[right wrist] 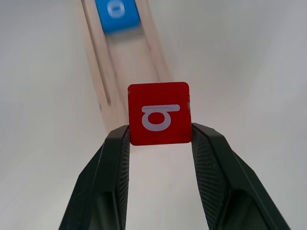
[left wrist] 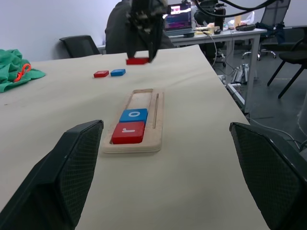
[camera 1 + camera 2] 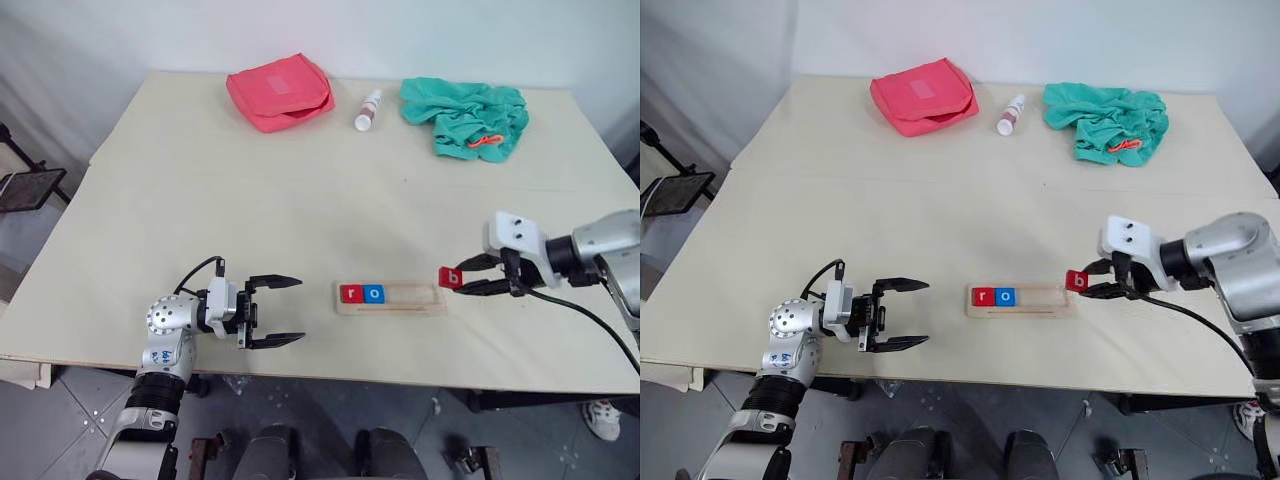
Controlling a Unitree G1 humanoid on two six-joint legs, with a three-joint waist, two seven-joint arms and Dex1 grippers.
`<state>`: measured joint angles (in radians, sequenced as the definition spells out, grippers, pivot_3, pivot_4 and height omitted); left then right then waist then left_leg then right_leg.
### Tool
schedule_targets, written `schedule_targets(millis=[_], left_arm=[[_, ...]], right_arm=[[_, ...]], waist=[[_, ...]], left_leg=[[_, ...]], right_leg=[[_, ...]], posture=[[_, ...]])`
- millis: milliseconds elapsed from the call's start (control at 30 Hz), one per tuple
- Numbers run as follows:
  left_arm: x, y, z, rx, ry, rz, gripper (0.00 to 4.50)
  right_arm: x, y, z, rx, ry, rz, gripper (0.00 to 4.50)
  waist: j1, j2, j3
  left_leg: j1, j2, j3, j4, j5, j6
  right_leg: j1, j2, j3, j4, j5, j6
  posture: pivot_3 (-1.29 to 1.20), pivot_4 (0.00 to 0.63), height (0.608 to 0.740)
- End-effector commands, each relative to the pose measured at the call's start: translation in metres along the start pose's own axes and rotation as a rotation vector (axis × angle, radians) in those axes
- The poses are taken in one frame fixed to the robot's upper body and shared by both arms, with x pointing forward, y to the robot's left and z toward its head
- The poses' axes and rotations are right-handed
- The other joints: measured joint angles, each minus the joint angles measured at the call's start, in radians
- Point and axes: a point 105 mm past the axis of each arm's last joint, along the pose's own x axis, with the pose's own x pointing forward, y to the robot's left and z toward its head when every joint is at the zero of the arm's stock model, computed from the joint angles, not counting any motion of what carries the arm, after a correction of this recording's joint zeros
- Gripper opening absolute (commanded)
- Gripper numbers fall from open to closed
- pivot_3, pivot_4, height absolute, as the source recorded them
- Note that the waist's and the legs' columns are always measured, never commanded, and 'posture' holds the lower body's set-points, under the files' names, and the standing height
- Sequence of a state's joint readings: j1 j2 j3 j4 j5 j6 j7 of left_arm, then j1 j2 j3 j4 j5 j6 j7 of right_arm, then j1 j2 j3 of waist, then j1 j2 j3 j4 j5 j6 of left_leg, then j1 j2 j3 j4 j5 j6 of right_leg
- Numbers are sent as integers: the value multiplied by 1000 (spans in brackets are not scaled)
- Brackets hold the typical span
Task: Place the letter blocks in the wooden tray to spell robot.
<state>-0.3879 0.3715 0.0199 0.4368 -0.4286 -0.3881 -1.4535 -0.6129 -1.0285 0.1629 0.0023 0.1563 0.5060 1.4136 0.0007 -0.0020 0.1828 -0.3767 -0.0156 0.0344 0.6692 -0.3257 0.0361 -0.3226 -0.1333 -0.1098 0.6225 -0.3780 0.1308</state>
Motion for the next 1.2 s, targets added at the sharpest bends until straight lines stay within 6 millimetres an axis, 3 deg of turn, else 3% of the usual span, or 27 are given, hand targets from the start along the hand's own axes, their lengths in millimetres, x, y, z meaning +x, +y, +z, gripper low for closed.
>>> schedule_targets(millis=[33, 233, 733, 1033, 1200], left_arm=[[-1, 4, 2, 24, 4, -12, 4500], [1, 8, 4, 44, -1, -10, 4500], [-2, 5, 2, 46, 4, 16, 4500], [1, 5, 2, 43, -2, 15, 4500], [2, 6, 1, 43, -4, 12, 4500]], right_arm=[[23, 0, 11, -40, 31, 13, 1472], [48, -2, 21, -65, 35, 28, 1472], [59, 13, 28, -103, 36, 107, 1472], [60, 17, 32, -104, 24, 107, 4482], [51, 15, 32, -89, 16, 67, 4482]], waist=[[-2, 0, 0], [-1, 0, 0], [-3, 0, 0], [-3, 0, 0], [-2, 0, 0]], left_leg=[[0, 0, 0, 0, 0, 0], [-2, -1, 0, -1, 0, 0], [-7, -2, -2, 1, 0, 0], [-11, -2, -4, 6, 0, 0], [-11, -2, -4, 6, 0, 0]], right_leg=[[0, 0, 0, 0, 0, 0], [-2, 0, -3, 2, 0, 0], [-6, 0, -6, 2, 0, 0], [-8, 0, -8, 4, 0, 0], [-8, 0, -8, 4, 0, 0]], posture=[[0, 150, 740], [0, 150, 740], [0, 150, 740], [0, 150, 740], [0, 150, 740]])
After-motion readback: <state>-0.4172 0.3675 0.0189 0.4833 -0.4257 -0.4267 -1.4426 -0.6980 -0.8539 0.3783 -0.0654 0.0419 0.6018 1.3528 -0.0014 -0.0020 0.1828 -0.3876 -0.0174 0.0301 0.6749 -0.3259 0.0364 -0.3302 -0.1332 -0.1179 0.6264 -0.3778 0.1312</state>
